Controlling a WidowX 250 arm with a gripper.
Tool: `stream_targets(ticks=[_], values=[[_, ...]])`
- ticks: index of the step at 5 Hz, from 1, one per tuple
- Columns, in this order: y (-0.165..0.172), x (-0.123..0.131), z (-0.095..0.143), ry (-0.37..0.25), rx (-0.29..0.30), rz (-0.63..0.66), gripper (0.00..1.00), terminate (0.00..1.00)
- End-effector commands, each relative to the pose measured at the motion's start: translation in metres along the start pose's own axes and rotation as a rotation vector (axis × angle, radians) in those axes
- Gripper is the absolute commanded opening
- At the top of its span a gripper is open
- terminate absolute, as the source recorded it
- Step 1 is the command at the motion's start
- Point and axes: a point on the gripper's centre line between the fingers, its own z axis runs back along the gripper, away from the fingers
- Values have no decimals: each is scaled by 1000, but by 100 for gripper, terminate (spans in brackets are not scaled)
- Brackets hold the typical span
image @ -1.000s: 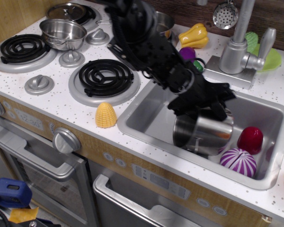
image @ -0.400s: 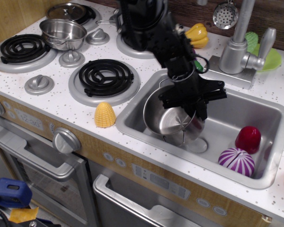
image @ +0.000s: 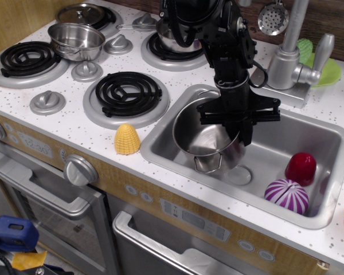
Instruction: Flip pot upright in sink
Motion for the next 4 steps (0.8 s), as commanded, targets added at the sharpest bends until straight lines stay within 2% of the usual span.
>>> stream_targets(ticks=[1,3,4], values=[[-6,7,8,-48,-16,-8,100,0],[-6,7,8,-48,-16,-8,100,0],[-6,7,8,-48,-16,-8,100,100]])
